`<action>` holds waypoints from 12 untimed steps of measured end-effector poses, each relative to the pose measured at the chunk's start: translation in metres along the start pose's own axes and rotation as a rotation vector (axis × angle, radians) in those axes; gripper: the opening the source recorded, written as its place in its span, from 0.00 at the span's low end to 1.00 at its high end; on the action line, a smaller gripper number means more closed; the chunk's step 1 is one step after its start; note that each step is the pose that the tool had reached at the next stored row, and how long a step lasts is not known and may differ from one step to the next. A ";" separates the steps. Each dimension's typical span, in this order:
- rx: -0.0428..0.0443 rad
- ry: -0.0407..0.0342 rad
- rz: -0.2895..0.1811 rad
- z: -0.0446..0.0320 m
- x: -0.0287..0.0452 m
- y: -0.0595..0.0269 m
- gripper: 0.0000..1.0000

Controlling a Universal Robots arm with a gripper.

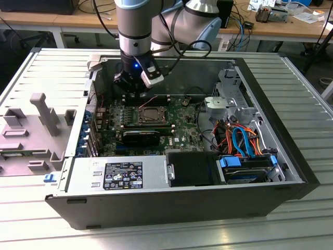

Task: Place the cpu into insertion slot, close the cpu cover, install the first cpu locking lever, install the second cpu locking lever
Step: 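Install the first cpu locking lever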

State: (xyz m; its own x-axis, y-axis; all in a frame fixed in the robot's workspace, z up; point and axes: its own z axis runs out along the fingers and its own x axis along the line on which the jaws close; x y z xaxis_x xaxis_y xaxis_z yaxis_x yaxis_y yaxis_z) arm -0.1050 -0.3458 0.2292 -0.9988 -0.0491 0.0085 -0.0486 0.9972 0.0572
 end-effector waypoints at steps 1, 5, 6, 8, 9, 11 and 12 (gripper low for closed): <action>0.0000 0.0000 0.000 0.0003 0.0000 0.0000 0.11; 0.0000 0.0000 0.000 0.0012 0.0000 -0.0001 0.11; 0.0000 0.0000 0.000 0.0016 0.0000 -0.0001 0.11; 0.0000 0.0000 0.000 0.0021 0.0000 -0.0001 0.11; 0.0000 0.0000 0.000 0.0026 0.0000 -0.0002 0.11; 0.0000 -0.0001 0.000 0.0031 0.0000 -0.0002 0.11; 0.0000 0.0000 0.000 0.0046 0.0000 -0.0003 0.11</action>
State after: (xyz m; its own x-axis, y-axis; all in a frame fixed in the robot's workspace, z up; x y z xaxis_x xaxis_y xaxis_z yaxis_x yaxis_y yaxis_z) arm -0.1050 -0.3458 0.2245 -0.9988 -0.0491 0.0085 -0.0486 0.9972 0.0572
